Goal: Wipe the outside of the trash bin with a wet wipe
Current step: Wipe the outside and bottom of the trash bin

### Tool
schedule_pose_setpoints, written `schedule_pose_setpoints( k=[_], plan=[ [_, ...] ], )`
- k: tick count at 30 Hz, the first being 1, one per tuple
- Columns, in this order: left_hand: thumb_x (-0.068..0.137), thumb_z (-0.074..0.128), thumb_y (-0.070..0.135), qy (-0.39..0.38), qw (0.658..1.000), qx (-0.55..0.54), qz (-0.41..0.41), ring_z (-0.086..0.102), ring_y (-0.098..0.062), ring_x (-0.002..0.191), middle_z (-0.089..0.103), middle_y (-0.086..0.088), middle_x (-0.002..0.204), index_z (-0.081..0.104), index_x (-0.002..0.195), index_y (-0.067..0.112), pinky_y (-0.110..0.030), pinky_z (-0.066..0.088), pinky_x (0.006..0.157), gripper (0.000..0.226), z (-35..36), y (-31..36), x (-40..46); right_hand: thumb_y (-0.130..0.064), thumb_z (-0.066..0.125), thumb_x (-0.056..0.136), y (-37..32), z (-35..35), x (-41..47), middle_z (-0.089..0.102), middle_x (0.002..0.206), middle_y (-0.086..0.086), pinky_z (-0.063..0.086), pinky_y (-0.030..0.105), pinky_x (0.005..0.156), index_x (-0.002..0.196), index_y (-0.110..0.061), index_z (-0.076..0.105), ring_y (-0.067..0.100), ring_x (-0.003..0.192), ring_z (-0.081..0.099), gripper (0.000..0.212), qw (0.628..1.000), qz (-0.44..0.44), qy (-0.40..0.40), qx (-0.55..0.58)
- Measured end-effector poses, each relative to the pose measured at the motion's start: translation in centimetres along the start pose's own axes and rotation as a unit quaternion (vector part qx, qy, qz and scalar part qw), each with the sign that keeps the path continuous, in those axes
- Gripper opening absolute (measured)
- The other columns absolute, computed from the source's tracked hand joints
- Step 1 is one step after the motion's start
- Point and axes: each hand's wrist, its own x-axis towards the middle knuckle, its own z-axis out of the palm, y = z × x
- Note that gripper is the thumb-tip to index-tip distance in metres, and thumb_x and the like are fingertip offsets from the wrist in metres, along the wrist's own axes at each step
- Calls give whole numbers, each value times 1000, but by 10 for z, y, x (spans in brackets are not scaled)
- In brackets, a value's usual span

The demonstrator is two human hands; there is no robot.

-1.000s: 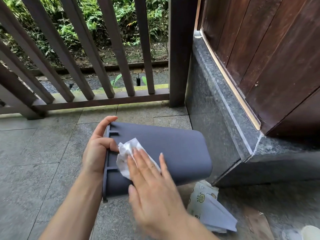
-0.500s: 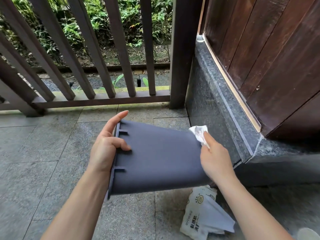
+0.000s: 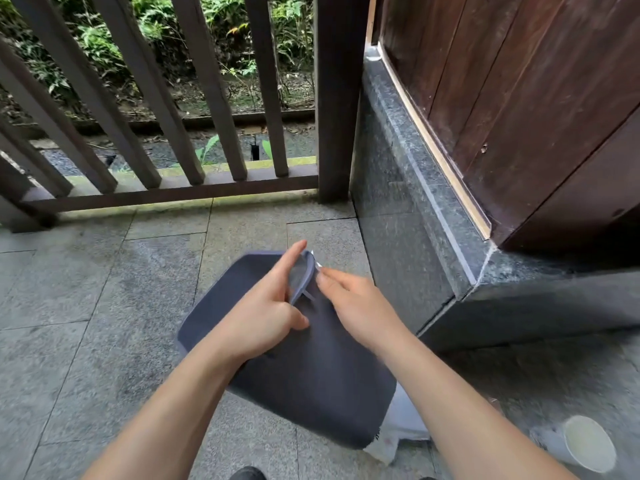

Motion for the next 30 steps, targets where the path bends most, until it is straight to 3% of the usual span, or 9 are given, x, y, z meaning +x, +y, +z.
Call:
schedule_pose_setpoints(
  k=[3,7,11,13,17,20,23,26,30],
  plan=[
    [61,66,-1,21,999,-17,-26,69,-48,79,68,-33,89,38,144,53,-58,56,79,102,-5,0,3,-20,42,95,-6,-4,-9,71,107,-2,48,35,91,123,-24,66,20,105,62,37,994,-31,18,-105],
    [72,58,-21,91,990,-98,-47,67,-21,52,68,0,59,53,135,33,-29,53,49,83,-18,-2,3,-9,45,88,-9,-22,-33,62,99,-3,42,24,85,113,-22,72,14,96,58,39,967,-134,93,-197],
    [75,47,-25,107,979,-167,-39,58,-11,40,59,12,45,54,123,25,-24,47,37,69,-12,3,1,-10,43,90,-7,-18,-40,49,100,-9,41,19,80,116,-28,69,9,90,52,41,960,-177,38,-215],
    [75,45,-25,97,979,-174,-35,58,-10,40,59,14,45,51,123,24,-25,47,39,69,-6,6,0,-8,44,92,-8,-7,-38,48,104,-9,40,15,86,120,-24,68,7,97,51,40,960,-191,24,-204],
    [74,42,-27,103,974,-200,-39,56,-12,41,58,11,44,51,125,20,-28,46,40,69,-4,13,1,-2,49,90,-7,5,-37,54,111,-2,48,32,88,124,-16,65,18,107,54,40,949,-224,65,-210],
    [73,42,-27,128,966,-221,-36,55,-13,44,58,7,52,53,124,18,-26,45,41,69,-5,18,-1,-6,53,89,-3,6,-37,63,111,-6,46,26,88,121,-19,66,14,103,58,37,953,-225,119,-164],
    [72,44,-26,146,958,-243,-32,52,-27,66,50,-11,86,55,125,18,-34,44,54,70,-5,20,-1,-14,61,87,-2,2,-37,70,107,-12,42,14,84,115,-29,64,5,98,60,32,960,-187,169,-122],
    [73,46,-25,156,958,-239,-36,49,-23,59,44,-8,79,56,124,19,-34,42,54,69,-5,21,-2,-11,68,84,-2,6,-36,69,99,-10,39,6,81,103,-26,71,3,92,61,24,956,-203,189,-99],
    [74,47,-24,152,960,-230,-42,47,-18,50,45,-9,76,57,123,20,-32,40,51,67,-6,20,-4,-10,70,85,-2,16,-34,63,98,-7,42,9,82,99,-20,77,2,91,60,19,952,-233,178,-91]
  ],
)
